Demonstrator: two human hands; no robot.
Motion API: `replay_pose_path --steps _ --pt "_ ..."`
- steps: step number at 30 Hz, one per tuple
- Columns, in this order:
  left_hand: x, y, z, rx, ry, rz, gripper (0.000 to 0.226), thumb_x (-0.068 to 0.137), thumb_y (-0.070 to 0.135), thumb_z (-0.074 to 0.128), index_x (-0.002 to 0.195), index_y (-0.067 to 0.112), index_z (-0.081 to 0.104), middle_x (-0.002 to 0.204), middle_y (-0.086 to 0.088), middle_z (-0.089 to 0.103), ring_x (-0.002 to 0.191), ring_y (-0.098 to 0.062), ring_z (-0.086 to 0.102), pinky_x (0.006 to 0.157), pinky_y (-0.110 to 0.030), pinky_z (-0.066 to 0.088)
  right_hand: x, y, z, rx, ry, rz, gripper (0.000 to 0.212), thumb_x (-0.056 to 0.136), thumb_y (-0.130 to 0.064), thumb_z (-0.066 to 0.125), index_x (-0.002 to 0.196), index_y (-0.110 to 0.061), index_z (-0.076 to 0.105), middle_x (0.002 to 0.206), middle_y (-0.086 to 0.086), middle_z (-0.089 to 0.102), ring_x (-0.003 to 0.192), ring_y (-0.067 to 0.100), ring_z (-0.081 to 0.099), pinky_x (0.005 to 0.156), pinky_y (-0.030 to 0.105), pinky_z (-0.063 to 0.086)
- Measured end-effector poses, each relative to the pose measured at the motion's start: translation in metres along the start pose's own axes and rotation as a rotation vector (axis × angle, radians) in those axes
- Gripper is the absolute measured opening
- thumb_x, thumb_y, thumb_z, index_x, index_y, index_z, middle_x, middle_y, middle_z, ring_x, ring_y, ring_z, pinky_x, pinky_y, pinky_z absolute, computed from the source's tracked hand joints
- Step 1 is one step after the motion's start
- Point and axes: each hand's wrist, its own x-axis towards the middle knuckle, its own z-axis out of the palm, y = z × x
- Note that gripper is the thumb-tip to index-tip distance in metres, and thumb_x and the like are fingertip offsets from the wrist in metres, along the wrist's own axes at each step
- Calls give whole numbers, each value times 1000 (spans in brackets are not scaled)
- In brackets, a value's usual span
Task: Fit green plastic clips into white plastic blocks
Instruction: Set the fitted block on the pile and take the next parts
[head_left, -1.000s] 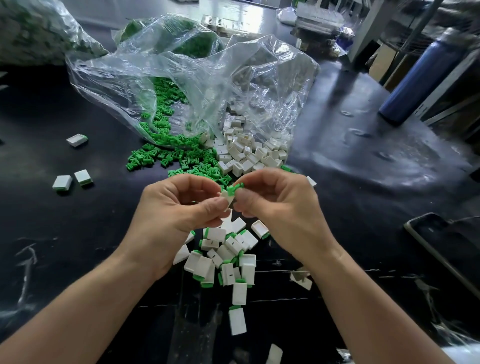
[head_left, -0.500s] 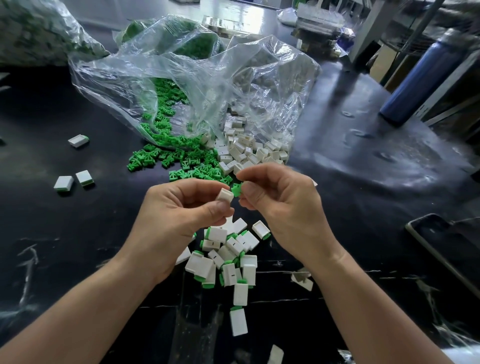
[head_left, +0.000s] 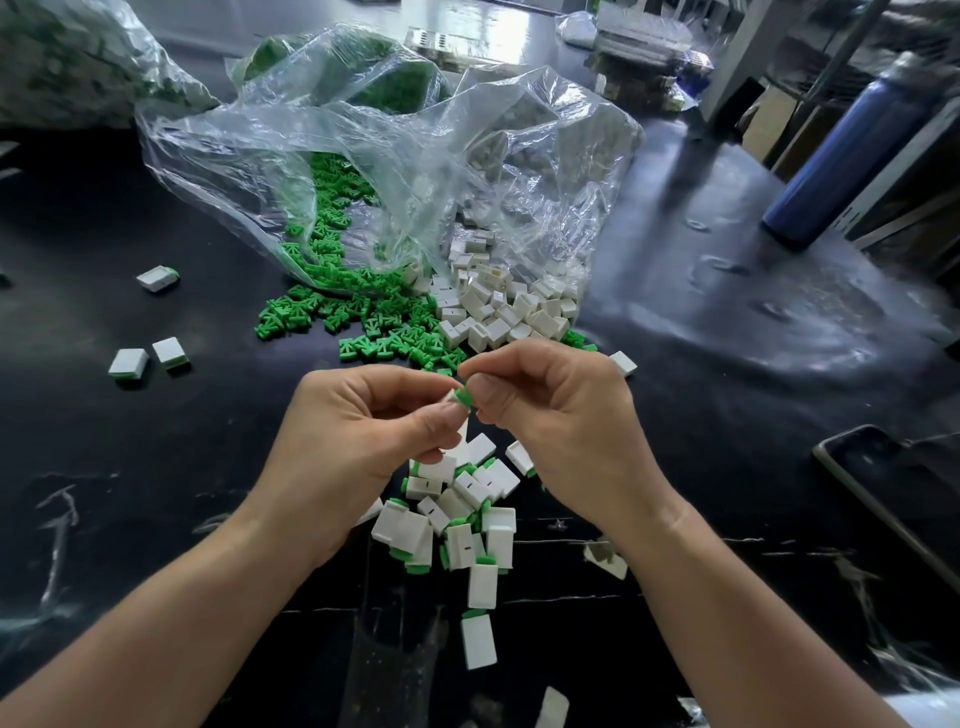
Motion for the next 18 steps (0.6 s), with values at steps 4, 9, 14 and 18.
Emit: replay_pose_path --steps 4,9,14,18 --pt "0 -1 0 0 -2 14 18 57 14 69 74 9 71 59 -7 69 52 -12 63 50 -18 51 -1 0 2 2 13 18 12 80 -7 68 85 -18 71 70 -10 66 66 10 64 67 31 56" --pt "2 -4 1 -96 12 -18 16 56 13 69 71 8 71 62 -10 70 54 -16 66 51 -20 53 -1 0 2 -41 -1 -34 21 81 -2 65 100 -9 71 83 -12 63 77 1 62 73 13 50" --pt "0 -3 2 -97 6 -26 10 54 16 70 62 11 73 61 -12 69 54 -18 66 50 -22 54 -2 -1 3 -98 -3 -64 22 81 -1 65 100 -9 71 81 -9 60 76 3 60 70 11 47" --pt "-1 -2 3 -92 10 -25 11 54 15 69 64 13 74 61 -12 69 53 -20 67 48 -23 54 -4 -1 5 -230 -19 -173 24 84 -2 58 103 -8 70 83 -2 56 74 8 56 66 8 42"
